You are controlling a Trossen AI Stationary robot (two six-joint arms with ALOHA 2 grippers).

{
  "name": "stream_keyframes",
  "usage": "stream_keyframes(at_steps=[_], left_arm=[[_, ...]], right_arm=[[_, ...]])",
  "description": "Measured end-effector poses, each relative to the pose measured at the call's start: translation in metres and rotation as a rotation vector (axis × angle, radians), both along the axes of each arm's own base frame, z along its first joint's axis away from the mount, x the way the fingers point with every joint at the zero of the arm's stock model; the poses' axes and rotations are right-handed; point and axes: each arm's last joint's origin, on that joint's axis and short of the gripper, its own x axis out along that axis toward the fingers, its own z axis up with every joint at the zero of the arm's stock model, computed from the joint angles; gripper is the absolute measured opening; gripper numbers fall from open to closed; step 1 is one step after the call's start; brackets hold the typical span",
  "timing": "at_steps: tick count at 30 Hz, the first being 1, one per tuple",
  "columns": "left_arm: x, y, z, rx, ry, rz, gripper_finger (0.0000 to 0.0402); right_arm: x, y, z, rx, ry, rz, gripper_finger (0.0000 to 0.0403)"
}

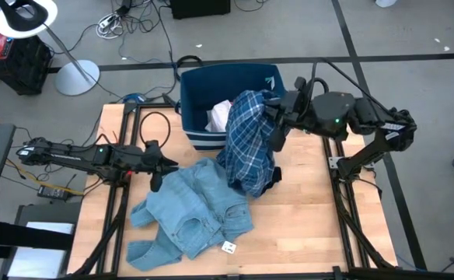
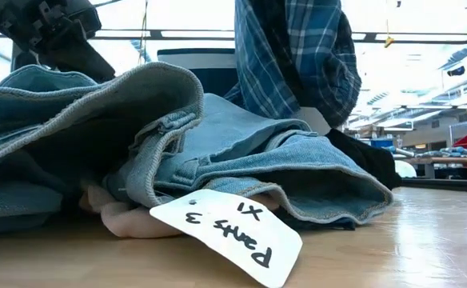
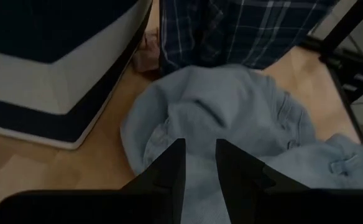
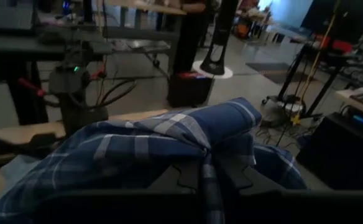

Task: Sort clothes
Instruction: Put the blue checkered shirt into the blue organizer bin

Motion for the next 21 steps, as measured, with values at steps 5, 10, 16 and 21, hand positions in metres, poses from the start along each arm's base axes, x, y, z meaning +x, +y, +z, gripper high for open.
stream_keyframes(at_steps=[5,10,16,21], left_arm=[[0.002,0.0,0.003,-0.014,-0.038,0.004,0.0095],[0.001,0.0,0.003,-0.025,-0.034,0.01,0.0095],[0.002,0.0,0.004,-0.01,-0.045,0.002,0.0095],[0.002,0.0,0.005,-0.012,-0.061,0.002,0.0095]], right_arm=[[0.003,-0.009,0.014,-0.056,-0.11,-0.024,0.0013],[0.004,-0.018,0.029,-0.112,-0.225,-0.027,0.0013],[0.003,-0.032,0.041,-0.157,-0.325,-0.053,0.0013],[0.002,-0.046,0.049,-0.176,-0.416,-0.052,0.0013]])
